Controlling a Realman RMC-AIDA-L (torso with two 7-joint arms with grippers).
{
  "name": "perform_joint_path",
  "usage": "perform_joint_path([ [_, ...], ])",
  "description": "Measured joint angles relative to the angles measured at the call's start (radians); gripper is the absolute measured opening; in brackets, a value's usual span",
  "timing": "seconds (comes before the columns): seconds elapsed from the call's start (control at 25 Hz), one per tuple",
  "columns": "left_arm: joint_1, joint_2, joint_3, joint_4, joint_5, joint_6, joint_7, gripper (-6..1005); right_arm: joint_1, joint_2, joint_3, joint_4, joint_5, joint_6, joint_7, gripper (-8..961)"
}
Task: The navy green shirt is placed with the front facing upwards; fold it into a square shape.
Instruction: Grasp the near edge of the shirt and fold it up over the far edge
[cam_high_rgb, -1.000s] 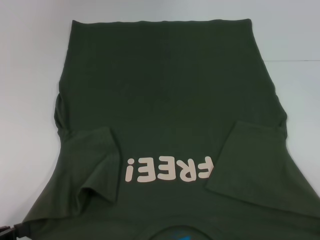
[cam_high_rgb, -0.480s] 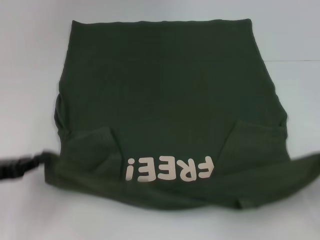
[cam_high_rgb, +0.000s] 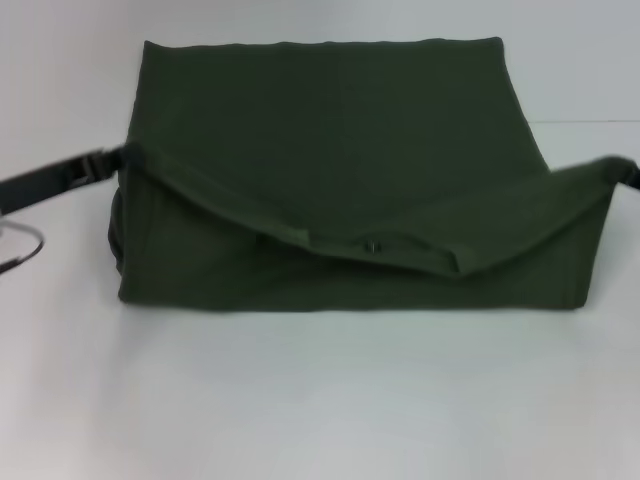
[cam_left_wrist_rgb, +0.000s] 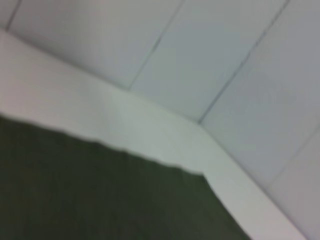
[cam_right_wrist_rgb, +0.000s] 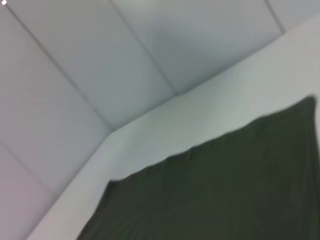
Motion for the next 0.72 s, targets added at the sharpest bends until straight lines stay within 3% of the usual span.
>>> perform_joint_path([
  [0.28, -0.09, -0.016, 0.003, -0.084, -0.107, -0.197, 0.077, 29, 0.117, 0.028, -0.002, 0.059, 0.059, 0.267, -0.1, 41],
  [0.32, -0.122, -0.029, 0.002, -0.13, -0.17, -0.292, 0.152, 29, 0.132, 0.033, -0.002, 0.068, 0.066, 0.305, -0.118, 41],
  [0.48, -0.164, -0.058, 0.002, -0.203, -0.308, -0.424, 0.347, 28, 0.192, 0.056, -0.002, 0.121, 0.124, 0.454, -0.228, 41],
  [0.72, -0.201, -0.09, -0.001, -0.279, -0.429, -0.54, 0.562, 28, 0.249, 0.093, -0.001, 0.166, 0.209, 0.613, -0.379, 41],
])
